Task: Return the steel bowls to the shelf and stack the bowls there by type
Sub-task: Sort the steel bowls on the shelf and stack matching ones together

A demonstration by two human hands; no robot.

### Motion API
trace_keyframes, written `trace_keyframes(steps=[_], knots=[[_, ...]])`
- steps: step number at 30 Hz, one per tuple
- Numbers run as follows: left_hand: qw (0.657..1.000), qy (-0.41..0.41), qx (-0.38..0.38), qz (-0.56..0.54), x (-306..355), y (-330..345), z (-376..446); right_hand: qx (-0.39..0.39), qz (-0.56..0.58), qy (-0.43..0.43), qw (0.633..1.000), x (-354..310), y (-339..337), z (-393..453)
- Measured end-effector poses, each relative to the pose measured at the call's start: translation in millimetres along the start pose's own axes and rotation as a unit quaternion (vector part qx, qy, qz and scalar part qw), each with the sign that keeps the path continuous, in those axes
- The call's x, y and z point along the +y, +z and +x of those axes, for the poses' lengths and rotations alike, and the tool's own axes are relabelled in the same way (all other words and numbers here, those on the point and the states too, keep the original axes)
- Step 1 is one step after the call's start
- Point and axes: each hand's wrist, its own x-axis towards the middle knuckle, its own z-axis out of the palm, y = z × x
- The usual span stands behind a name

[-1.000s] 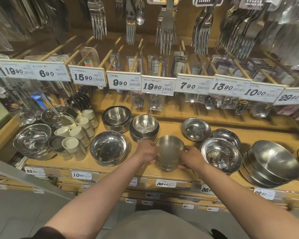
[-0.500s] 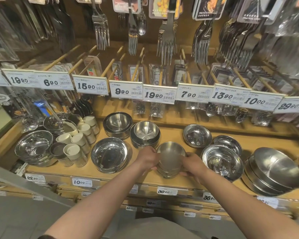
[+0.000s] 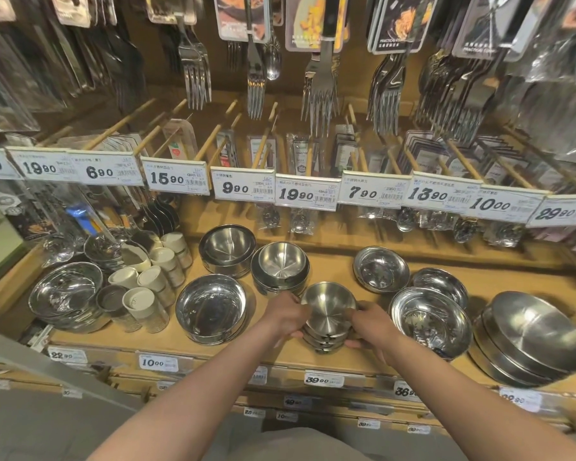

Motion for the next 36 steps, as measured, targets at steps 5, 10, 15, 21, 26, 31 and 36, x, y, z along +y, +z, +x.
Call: trace_keyframes(steps=[5, 10, 15, 21, 26, 31, 36], knots=[[1.0, -0.01, -0.002, -0.01, 0, -1, 0, 0.0, -0.001, 0.005, 1.0, -1, -1, -2], [1.0, -0.01, -0.016, 0.002, 7, -13, -7, 0.042, -0.124, -0.022, 0.991, -18, -8, -1], [0.998, 0.024, 0.052, -0.026, 20, -60, -19, 0.104, -0.232, -0.158, 0.954, -74, -7, 6], [0.985, 0.029, 0.155, -0.066, 11, -123, -35, 0.038, -0.317, -0.218, 0.922, -122, 32, 41], [0.969, -0.006, 0.217, -0.119, -19, -162, -52, -0.012, -0.44, -0.204, 0.875, -134, 66, 82], [0.954, -0.036, 0.266, -0.134, -39, -183, -49, 0.003, -0.519, -0.194, 0.832, -126, 83, 102], [0.957, -0.057, 0.266, -0.102, -38, -186, -22, 0.004, -0.502, -0.189, 0.844, -126, 83, 106]])
